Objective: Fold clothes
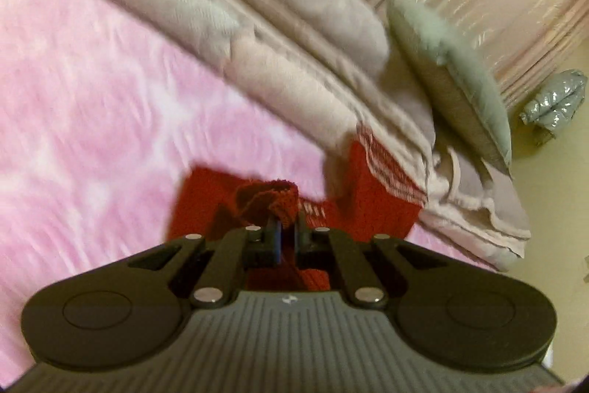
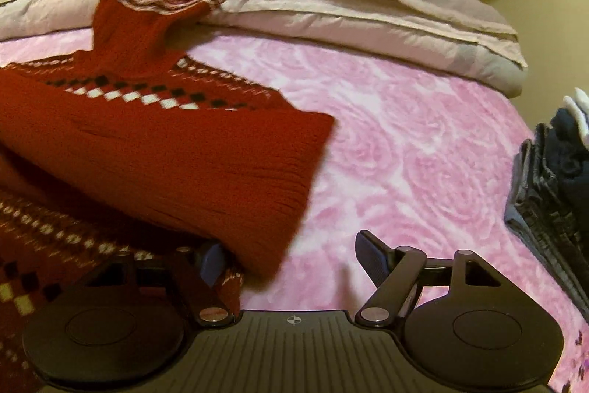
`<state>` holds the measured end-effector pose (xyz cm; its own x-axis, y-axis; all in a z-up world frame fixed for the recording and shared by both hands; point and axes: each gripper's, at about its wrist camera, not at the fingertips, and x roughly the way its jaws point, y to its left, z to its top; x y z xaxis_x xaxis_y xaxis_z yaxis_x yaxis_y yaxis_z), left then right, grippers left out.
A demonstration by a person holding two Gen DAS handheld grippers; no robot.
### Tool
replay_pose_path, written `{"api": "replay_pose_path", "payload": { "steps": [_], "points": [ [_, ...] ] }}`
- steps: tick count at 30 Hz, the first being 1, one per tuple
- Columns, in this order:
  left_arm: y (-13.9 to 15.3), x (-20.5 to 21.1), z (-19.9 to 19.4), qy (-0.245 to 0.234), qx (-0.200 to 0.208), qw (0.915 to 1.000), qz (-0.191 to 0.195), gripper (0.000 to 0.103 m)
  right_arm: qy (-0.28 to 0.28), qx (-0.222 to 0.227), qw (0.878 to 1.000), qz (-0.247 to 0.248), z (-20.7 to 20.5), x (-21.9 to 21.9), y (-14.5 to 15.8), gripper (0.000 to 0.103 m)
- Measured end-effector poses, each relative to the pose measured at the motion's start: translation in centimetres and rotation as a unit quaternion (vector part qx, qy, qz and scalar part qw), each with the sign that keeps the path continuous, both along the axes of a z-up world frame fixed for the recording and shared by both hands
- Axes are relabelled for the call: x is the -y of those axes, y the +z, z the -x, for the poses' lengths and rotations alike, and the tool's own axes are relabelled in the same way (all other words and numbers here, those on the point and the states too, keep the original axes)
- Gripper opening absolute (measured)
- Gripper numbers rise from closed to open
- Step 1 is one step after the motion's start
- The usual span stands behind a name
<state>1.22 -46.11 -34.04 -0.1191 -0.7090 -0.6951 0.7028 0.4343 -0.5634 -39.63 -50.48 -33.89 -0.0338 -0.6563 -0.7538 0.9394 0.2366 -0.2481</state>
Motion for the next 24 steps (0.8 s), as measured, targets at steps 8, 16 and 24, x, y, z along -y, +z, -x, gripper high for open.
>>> {"api": "replay_pose_path", "payload": {
  "steps": [8,16,24],
  "points": [
    [-1.9,-1.6,0.0,-0.041,0.083,0.9954,-0.026,0.003,-0.05,0.025,0.998,-0.015,0.6,0.4,-0.1,0.074],
    [-0.5,-2.8,-0.9,-0.036,0.138,0.9895,-0.026,0.013,-0.043,0.081,0.992,-0.082,3.1,0.9,3.0,0.074],
    [0.9,-1.6,-0.5,-0.063,0.157,0.9854,-0.019,0.015,-0.017,0.17,0.984,-0.045,1.6,3.0,5.4,0.074]
  ]
}}
